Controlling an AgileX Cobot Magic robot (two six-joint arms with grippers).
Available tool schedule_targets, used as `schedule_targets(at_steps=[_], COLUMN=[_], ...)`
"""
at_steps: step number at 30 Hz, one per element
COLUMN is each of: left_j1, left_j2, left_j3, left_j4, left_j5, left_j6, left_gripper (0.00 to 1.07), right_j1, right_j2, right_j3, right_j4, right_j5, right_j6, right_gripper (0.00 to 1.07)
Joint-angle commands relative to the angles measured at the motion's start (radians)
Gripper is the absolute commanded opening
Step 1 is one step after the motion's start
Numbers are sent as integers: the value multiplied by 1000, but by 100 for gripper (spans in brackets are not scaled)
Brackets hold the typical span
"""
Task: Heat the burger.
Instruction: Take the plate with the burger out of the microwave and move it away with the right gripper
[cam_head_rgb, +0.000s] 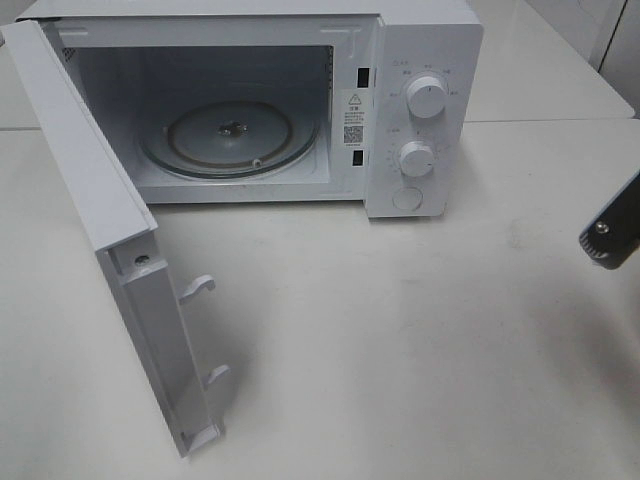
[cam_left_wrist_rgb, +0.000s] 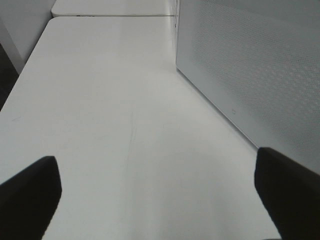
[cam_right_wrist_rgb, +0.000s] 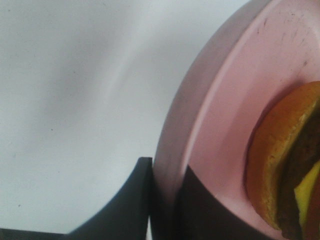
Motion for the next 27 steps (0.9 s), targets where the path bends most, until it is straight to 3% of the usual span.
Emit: schedule_targets(at_steps=[1,18,27], left_j1=[1,1,1], left_j2=[-22,-22,-22], left_j3=[4,4,4], left_j4=[0,0,0], left_j5=[-14,-14,-14], left_j6=[-2,-2,-2], left_gripper=[100,100,100], right_j1=[-6,-9,-9], right_j2=[78,360,474], right_j3=[-43,-85,-85], right_j4=[-69,-80,-78], right_j5=[67,98,31], right_j6=[123,502,565], right_gripper=[0,0,2])
